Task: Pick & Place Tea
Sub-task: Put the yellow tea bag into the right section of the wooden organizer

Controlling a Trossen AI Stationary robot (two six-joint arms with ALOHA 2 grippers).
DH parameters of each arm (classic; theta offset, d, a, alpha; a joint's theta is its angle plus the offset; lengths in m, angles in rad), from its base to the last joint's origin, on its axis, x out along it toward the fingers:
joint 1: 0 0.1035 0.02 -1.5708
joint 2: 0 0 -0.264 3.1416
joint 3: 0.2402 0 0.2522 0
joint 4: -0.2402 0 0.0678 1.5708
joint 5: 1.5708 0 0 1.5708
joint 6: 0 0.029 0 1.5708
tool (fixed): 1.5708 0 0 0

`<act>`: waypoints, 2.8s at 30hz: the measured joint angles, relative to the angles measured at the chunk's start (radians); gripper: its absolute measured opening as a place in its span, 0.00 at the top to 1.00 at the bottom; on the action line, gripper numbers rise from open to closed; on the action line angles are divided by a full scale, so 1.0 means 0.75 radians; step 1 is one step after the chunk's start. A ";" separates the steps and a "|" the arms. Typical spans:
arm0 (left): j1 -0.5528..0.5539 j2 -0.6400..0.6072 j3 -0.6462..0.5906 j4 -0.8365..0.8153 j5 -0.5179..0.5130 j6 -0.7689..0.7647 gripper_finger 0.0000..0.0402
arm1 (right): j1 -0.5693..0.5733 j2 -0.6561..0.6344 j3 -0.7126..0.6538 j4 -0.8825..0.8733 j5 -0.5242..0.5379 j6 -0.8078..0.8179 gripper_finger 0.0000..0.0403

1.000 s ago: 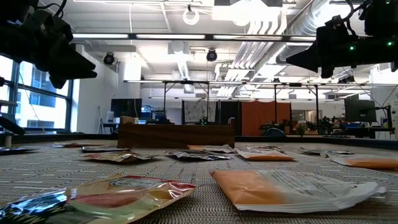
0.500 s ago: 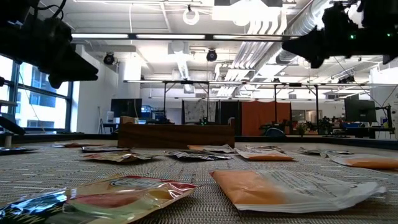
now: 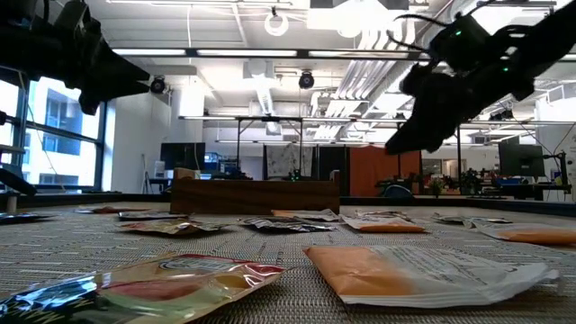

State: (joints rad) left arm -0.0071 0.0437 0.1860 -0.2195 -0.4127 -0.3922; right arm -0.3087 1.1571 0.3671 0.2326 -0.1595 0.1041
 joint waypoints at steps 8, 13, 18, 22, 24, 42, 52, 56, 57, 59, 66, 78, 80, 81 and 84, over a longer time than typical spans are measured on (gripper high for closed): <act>0.000 0.000 0.000 -0.015 -0.023 0.002 0.66 | 0.201 0.343 0.068 0.047 0.102 0.031 0.63; 0.000 0.000 0.000 -0.020 -0.024 0.002 0.66 | 0.260 0.520 0.072 0.104 0.230 0.047 0.63; 0.000 0.000 0.000 -0.021 -0.024 0.002 0.66 | 0.267 0.634 0.079 0.146 0.302 0.066 0.63; 0.000 0.000 0.000 -0.024 -0.024 0.002 0.66 | 0.266 0.660 0.081 0.154 0.304 0.055 0.67; 0.000 0.000 0.000 -0.026 -0.024 0.002 0.66 | 0.265 0.661 0.081 0.152 0.300 0.035 0.72; 0.000 0.000 -0.001 -0.032 -0.024 0.002 0.66 | 0.269 0.337 0.061 0.019 0.234 -0.111 0.98; 0.000 0.000 -0.001 -0.031 -0.027 0.002 0.66 | 0.268 -0.010 0.068 0.285 0.340 -0.379 1.00; 0.000 0.000 -0.001 -0.029 -0.037 0.002 0.66 | 0.267 0.030 0.068 0.513 0.338 -0.518 1.00; 0.000 0.000 -0.001 -0.029 -0.041 0.002 0.66 | 0.267 0.049 0.068 0.546 0.338 -0.532 1.00; 0.000 0.000 -0.001 -0.020 -0.052 0.001 0.66 | 0.256 0.099 0.071 0.592 0.335 -0.534 1.00; 0.000 0.000 -0.001 -0.020 -0.103 0.001 0.66 | 0.246 0.367 0.239 0.600 0.326 -0.589 1.00; 0.000 -0.001 -0.001 -0.022 -0.084 -0.010 0.66 | 0.226 0.683 0.473 0.391 0.611 -0.636 1.00; 0.000 0.000 -0.001 -0.022 -0.082 -0.009 0.66 | 0.217 0.683 0.473 0.382 0.621 -0.642 1.00; 0.000 0.000 -0.001 -0.022 -0.082 -0.008 0.66 | 0.210 0.683 0.473 0.380 0.619 -0.640 1.00; 0.000 0.000 -0.001 -0.023 -0.082 -0.008 0.66 | 0.193 0.683 0.473 0.365 0.591 -0.629 1.00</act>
State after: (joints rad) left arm -0.0071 0.0437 0.1852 -0.2367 -0.4740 -0.3981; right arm -0.1641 1.6695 0.7216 0.5066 0.2839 -0.3676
